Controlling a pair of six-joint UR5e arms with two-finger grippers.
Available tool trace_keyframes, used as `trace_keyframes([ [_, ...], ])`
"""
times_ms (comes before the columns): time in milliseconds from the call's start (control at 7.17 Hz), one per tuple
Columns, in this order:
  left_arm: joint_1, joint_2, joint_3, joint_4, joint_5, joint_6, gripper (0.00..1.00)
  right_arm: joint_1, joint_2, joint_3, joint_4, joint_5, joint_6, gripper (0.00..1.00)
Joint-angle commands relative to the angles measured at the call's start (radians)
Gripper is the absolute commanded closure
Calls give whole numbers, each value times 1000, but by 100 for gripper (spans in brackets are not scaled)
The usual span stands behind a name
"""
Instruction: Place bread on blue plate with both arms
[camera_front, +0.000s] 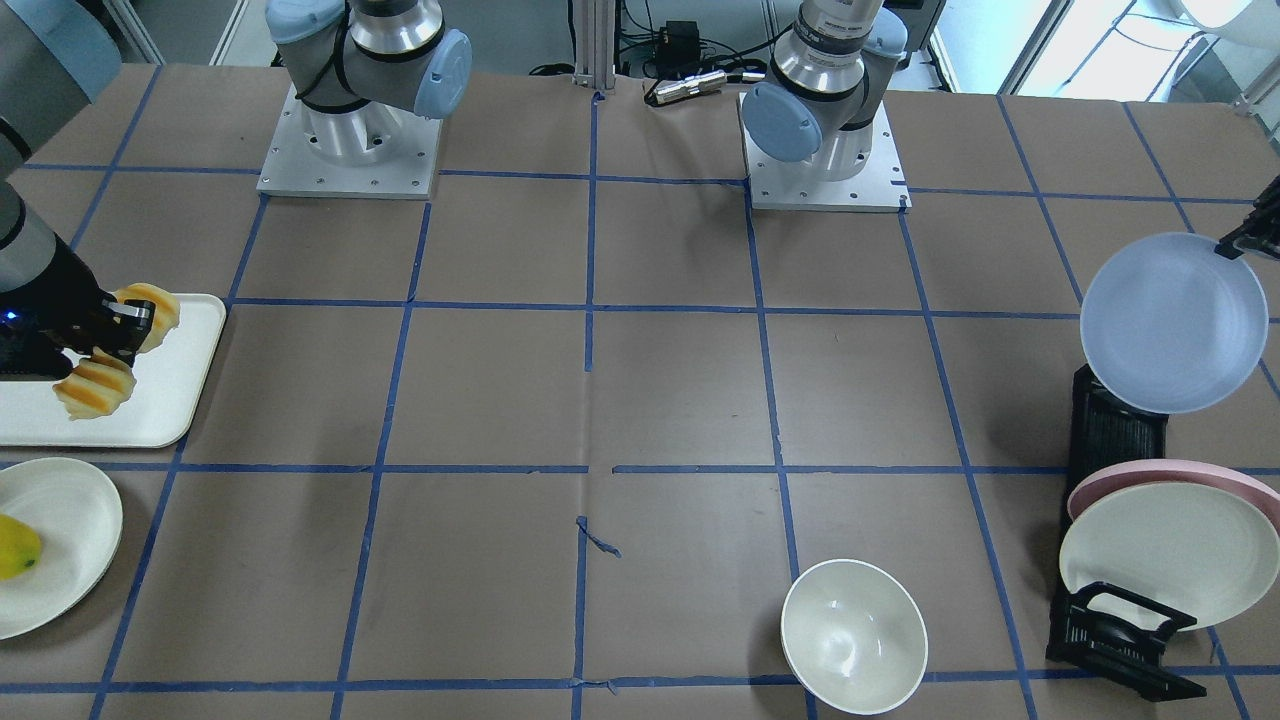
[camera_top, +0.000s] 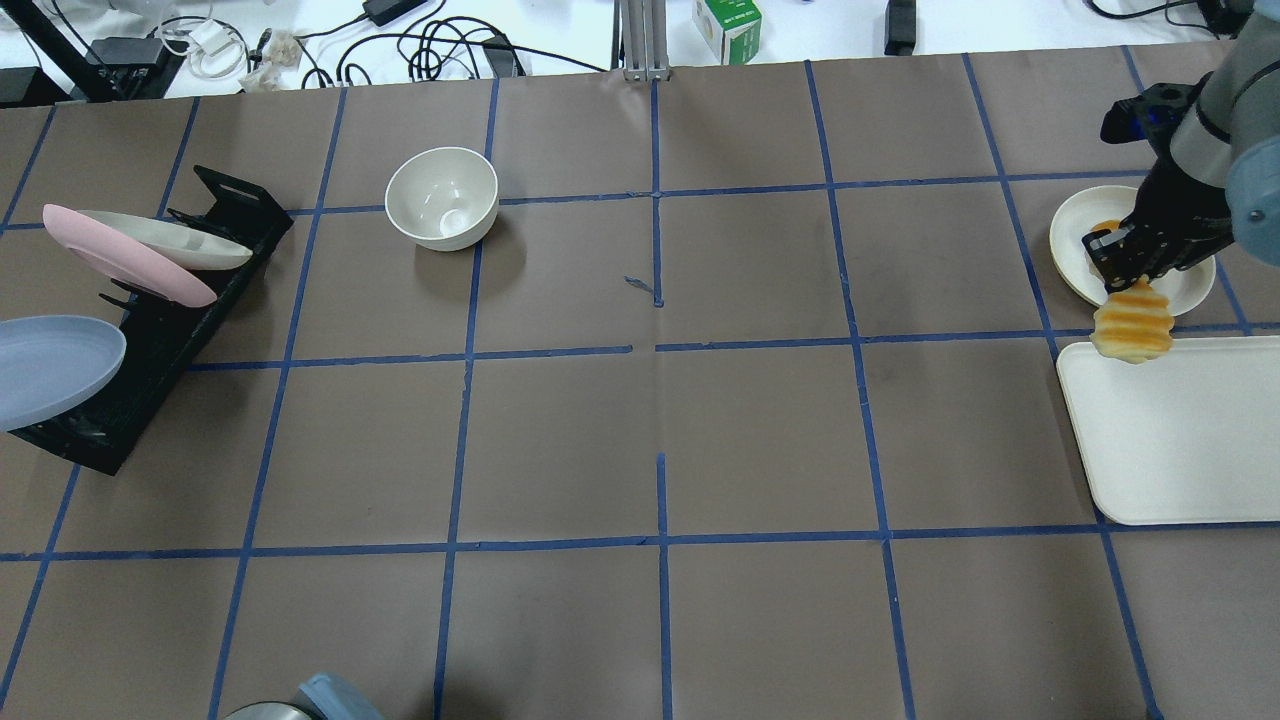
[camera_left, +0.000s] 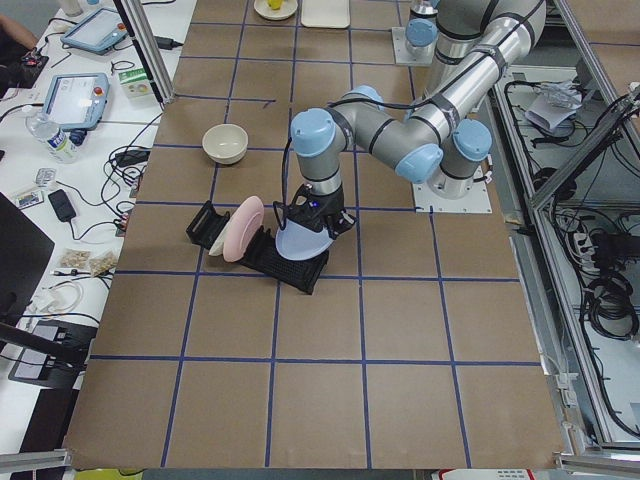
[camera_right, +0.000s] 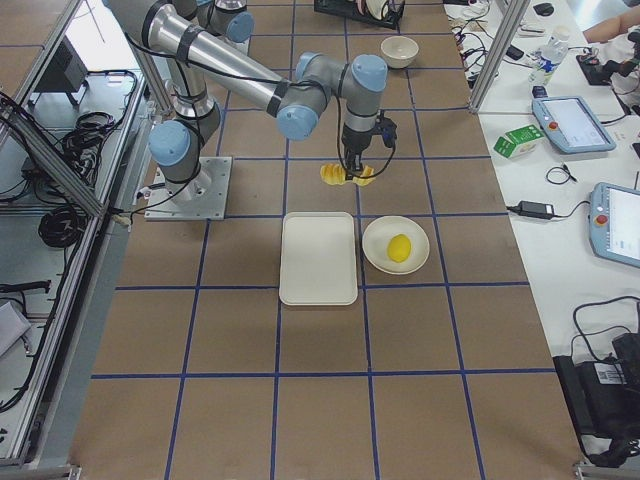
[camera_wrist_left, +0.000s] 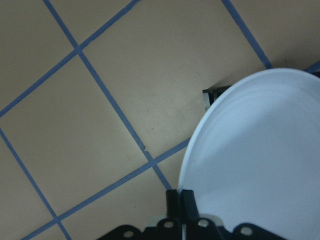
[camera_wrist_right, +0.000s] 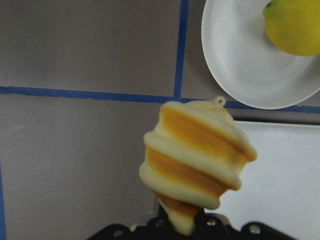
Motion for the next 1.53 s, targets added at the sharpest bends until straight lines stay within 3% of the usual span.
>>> trace_keyframes([
  [0,-69,75,-17,-83,-165,9,100,24,-3,-5,11,9,38,100],
  [140,-136,93,-23,-81,-242,3,100,78,-3,-3,12,-9,60,100],
  [419,-332,66,-32,-48,-290,4,100,93,0,-17,12,-9,61,100],
  [698,-540,25,-81,200,-380,-8,100,97,0,-23,31,-5,89,100],
  [977,-657,-52,-228,555,-487,-19,100,117,0,-20,42,-1,116,100],
  [1395,-844,-230,-254,844,-497,-5,100,226,-1,-12,45,-5,285,100],
])
